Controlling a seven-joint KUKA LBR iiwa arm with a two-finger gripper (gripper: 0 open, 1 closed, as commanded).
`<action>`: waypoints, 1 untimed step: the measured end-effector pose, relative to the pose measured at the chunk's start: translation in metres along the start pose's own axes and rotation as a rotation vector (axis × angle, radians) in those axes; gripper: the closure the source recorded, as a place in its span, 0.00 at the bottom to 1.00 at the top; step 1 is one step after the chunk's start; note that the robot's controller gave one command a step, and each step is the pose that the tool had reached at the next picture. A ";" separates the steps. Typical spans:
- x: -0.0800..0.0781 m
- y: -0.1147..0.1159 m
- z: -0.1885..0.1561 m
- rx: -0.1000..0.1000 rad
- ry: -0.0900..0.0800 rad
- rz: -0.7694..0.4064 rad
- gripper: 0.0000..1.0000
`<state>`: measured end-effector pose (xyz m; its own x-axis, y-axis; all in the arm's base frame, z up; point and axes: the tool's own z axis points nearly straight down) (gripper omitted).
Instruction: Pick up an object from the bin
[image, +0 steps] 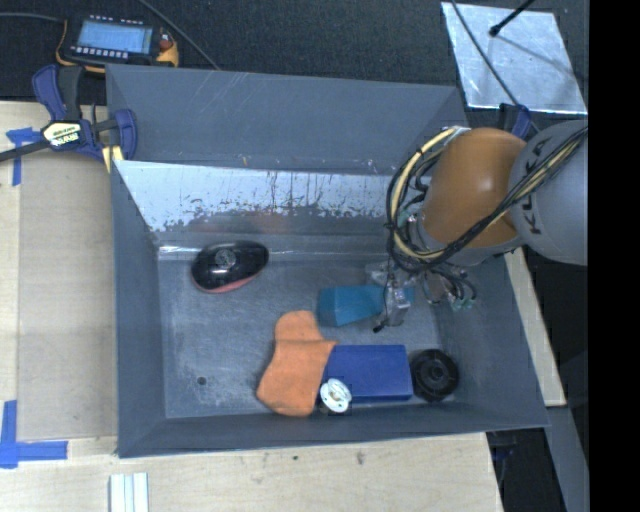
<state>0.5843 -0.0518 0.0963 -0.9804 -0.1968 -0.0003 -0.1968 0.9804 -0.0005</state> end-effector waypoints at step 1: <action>0.000 0.000 0.000 0.000 0.000 -0.001 1.00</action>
Offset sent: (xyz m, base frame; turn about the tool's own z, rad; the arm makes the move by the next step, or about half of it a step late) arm 0.0208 -0.0145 0.1929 0.0030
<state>0.5843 -0.0517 0.0963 -0.9803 -0.1974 -0.0004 -0.1974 0.9803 -0.0005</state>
